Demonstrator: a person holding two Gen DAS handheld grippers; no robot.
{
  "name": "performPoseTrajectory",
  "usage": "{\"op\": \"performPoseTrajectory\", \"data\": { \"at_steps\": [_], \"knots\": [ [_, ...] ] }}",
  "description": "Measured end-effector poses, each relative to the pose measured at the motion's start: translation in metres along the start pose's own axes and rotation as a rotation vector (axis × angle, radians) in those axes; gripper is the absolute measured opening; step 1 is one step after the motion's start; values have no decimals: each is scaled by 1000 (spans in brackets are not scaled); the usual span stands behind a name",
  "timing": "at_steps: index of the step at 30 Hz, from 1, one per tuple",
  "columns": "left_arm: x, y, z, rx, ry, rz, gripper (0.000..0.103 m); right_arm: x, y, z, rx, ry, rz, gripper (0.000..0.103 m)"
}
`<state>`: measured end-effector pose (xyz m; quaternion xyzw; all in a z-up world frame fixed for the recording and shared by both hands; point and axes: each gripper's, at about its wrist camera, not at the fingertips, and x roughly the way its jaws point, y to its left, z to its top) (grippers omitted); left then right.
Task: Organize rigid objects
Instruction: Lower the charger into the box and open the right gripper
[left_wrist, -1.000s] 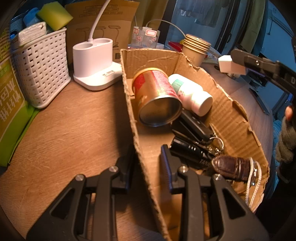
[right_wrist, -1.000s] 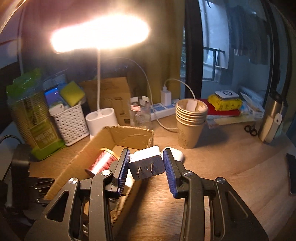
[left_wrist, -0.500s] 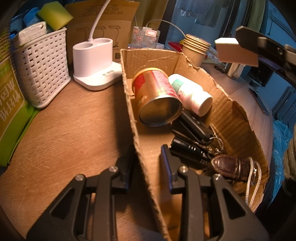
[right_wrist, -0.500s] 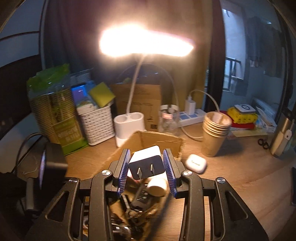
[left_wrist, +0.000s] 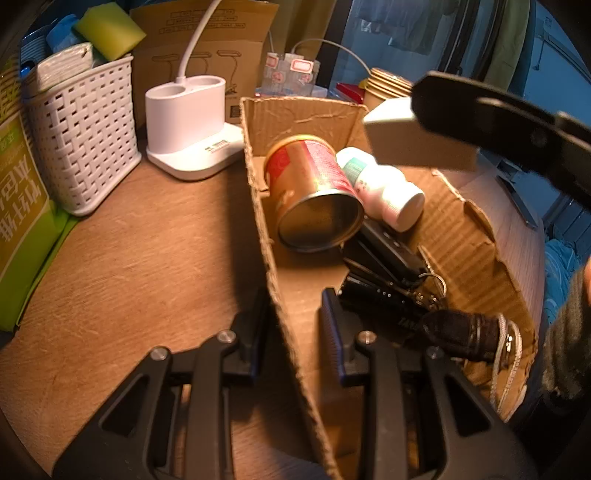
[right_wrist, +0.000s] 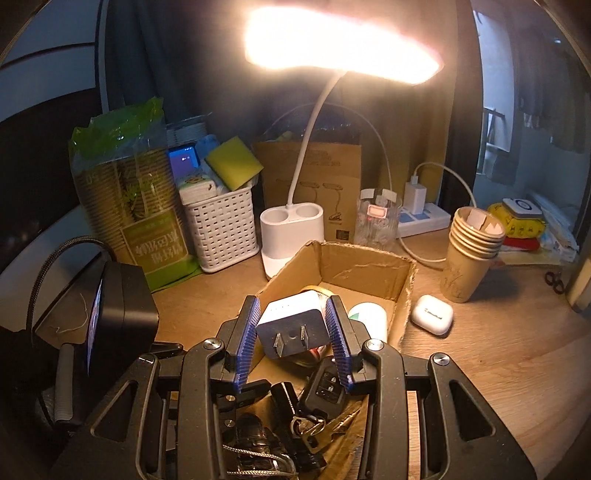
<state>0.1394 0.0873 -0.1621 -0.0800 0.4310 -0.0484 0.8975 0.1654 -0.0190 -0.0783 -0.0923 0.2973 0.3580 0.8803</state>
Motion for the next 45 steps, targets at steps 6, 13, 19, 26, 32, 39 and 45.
{"op": "performPoseTrajectory", "data": {
  "at_steps": [6, 13, 19, 26, 32, 39, 45],
  "knots": [
    [0, 0, 0, 0, 0, 0, 29, 11, 2, -4, -12, 45, 32, 39],
    [0, -1, 0, 0, 0, 0, 29, 20, 6, -9, -22, 84, 43, 37],
    [0, 0, 0, 0, 0, 0, 29, 21, 6, -10, -22, 88, 42, 36],
    [0, 0, 0, 0, 0, 0, 29, 26, -2, -13, -8, 107, 33, 36],
    [0, 0, 0, 0, 0, -1, 29, 23, -12, -14, 9, 107, 19, 36],
    [-1, 0, 0, 0, 0, -1, 30, 17, -18, -12, 20, 91, 14, 36],
    [0, 0, 0, 0, 0, -1, 30, 10, -26, -10, 33, 72, 2, 37]
  ]
}}
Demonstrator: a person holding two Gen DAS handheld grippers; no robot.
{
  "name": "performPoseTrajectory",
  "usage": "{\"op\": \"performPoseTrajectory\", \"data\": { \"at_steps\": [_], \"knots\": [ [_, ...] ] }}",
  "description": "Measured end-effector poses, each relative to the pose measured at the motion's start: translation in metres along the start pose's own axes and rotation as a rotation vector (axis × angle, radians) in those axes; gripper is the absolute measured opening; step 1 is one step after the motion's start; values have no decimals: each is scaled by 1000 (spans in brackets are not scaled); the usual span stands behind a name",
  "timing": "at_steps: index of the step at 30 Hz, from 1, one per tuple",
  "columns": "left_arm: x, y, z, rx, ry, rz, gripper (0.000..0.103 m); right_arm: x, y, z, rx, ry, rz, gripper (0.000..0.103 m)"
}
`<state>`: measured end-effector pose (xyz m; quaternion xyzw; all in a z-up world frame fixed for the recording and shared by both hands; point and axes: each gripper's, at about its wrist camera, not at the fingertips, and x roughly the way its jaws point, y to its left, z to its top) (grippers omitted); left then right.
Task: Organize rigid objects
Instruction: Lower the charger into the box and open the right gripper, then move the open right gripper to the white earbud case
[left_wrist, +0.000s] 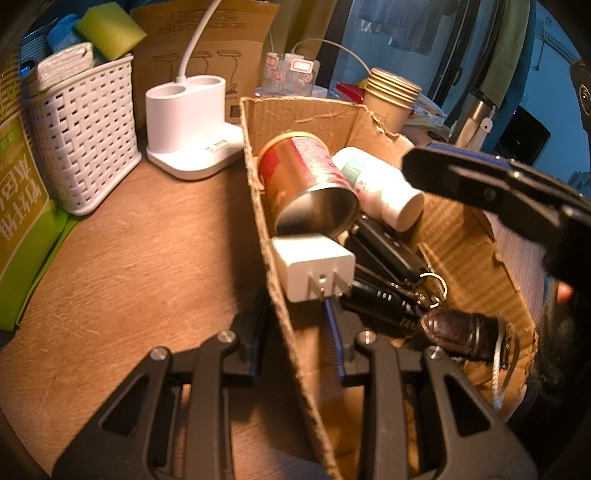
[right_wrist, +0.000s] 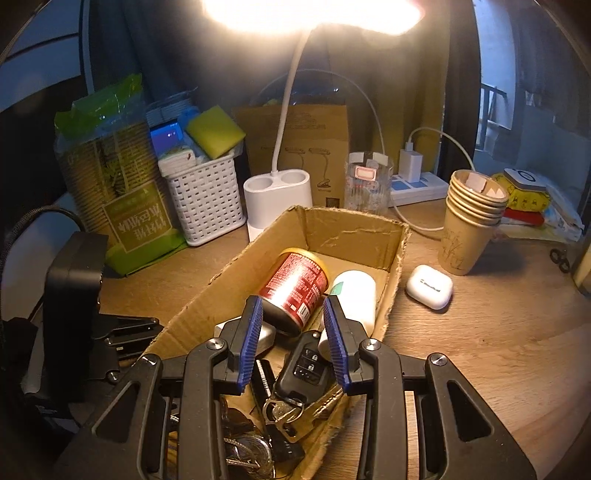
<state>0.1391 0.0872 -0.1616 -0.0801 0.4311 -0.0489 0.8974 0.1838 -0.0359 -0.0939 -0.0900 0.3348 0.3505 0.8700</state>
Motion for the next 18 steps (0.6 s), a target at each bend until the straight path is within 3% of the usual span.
{"op": "performPoseTrajectory", "data": {
  "at_steps": [18],
  "knots": [
    [0, -1, 0, 0, 0, 0, 30, -15, -51, -3, 127, -48, -86, 37]
  ]
}}
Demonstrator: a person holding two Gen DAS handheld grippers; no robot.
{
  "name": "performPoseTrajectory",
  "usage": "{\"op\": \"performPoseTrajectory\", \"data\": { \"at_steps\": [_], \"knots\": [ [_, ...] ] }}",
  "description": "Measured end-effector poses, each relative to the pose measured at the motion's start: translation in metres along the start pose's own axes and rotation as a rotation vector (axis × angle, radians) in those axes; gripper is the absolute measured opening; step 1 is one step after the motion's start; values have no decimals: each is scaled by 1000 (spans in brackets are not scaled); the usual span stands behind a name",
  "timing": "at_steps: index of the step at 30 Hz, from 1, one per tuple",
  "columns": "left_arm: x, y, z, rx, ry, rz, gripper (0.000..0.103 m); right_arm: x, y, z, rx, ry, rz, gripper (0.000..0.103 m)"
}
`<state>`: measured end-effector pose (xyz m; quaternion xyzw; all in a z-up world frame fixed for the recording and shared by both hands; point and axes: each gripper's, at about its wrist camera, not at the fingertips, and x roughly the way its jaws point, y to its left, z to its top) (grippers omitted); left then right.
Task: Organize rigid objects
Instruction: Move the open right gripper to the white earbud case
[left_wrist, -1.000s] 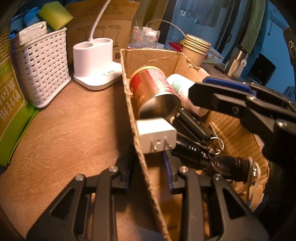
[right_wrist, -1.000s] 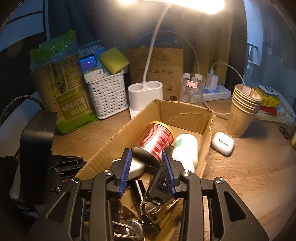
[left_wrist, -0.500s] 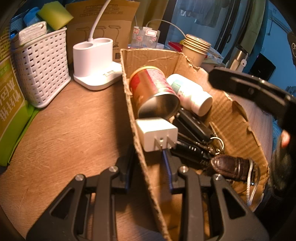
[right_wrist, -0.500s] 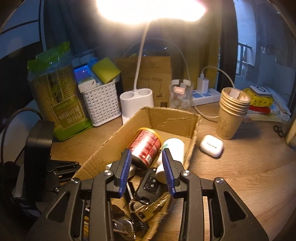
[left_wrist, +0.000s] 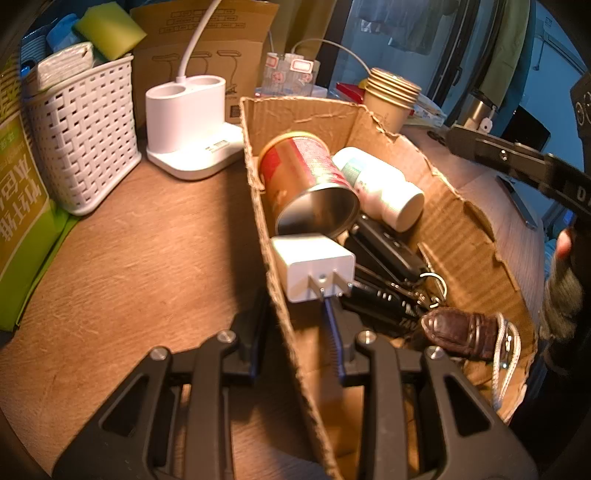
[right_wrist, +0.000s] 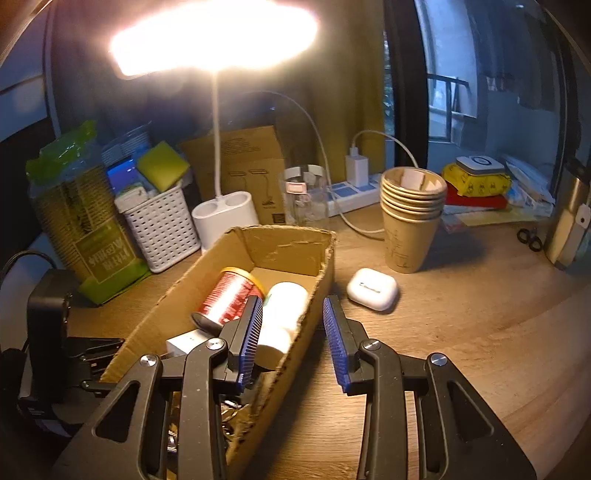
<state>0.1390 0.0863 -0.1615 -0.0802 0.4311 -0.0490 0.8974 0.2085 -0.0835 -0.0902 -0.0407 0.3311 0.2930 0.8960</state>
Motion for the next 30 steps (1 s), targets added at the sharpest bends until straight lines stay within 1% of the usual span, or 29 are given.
{"op": "performPoseTrajectory", "data": {
  "at_steps": [7, 12, 13, 15, 21, 28, 29, 30],
  "knots": [
    [0, 1, 0, 0, 0, 0, 30, 8, -23, -1, 41, 10, -54, 37],
    [0, 1, 0, 0, 0, 0, 30, 16, -44, -1, 73, 22, -98, 40],
    [0, 1, 0, 0, 0, 0, 30, 20, -48, 0, 75, 29, -105, 40],
    [0, 1, 0, 0, 0, 0, 30, 25, -52, 0, 76, 37, -127, 45],
    [0, 1, 0, 0, 0, -1, 30, 45, -63, -1, 84, 78, -137, 51],
    [0, 1, 0, 0, 0, 0, 30, 67, -63, -3, 63, 121, -152, 52],
    [0, 1, 0, -1, 0, 0, 30, 70, -62, -2, 53, 127, -158, 56],
    [0, 1, 0, -1, 0, 0, 30, 71, -62, 0, 46, 126, -165, 63]
  ]
}}
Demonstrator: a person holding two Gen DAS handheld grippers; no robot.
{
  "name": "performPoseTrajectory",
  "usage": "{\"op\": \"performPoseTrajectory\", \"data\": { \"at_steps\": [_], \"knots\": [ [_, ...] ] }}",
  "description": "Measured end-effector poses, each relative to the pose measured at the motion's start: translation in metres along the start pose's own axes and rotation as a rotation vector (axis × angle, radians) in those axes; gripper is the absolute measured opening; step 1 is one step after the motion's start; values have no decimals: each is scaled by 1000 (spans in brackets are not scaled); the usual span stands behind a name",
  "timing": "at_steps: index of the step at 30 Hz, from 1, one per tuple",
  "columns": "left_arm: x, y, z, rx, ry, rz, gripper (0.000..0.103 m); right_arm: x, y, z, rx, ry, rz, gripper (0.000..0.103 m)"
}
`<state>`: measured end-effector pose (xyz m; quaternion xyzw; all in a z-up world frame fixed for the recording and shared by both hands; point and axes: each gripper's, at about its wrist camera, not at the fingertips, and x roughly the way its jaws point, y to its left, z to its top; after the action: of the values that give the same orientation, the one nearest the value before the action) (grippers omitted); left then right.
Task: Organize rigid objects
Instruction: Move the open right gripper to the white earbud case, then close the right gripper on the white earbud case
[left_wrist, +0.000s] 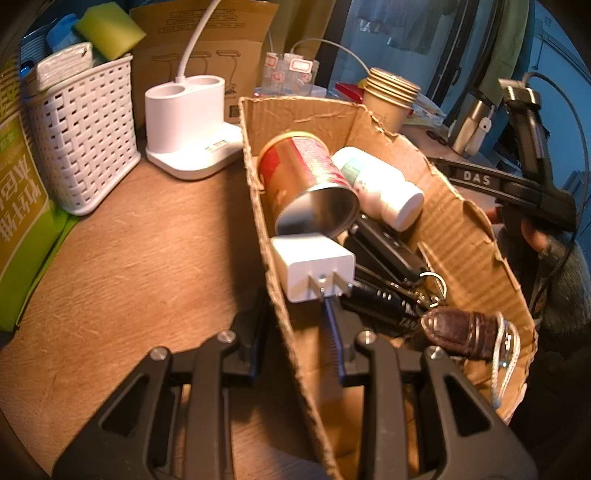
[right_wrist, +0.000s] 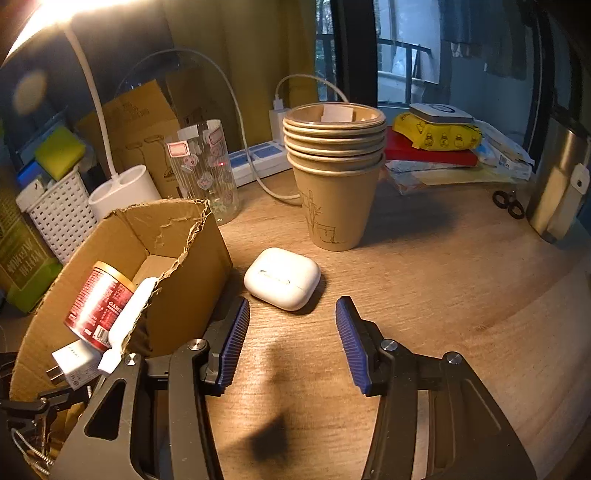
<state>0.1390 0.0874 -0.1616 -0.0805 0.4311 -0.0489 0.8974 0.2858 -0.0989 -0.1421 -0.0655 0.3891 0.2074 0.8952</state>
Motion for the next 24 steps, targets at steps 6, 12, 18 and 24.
{"op": "performPoseTrajectory", "data": {
  "at_steps": [6, 12, 18, 24],
  "knots": [
    [0, 0, 0, 0, 0, 0, 30, 14, 2, 8, -18, 20, -12, 64],
    [0, -1, 0, -1, 0, -1, 30, 26, 2, 11, -26, 45, -22, 64],
    [0, -1, 0, -1, 0, -2, 30, 35, 4, 16, -46, 50, -27, 65],
    [-1, -3, 0, -2, 0, -3, 30, 45, 0, 24, -60, 69, 8, 65]
  ]
}}
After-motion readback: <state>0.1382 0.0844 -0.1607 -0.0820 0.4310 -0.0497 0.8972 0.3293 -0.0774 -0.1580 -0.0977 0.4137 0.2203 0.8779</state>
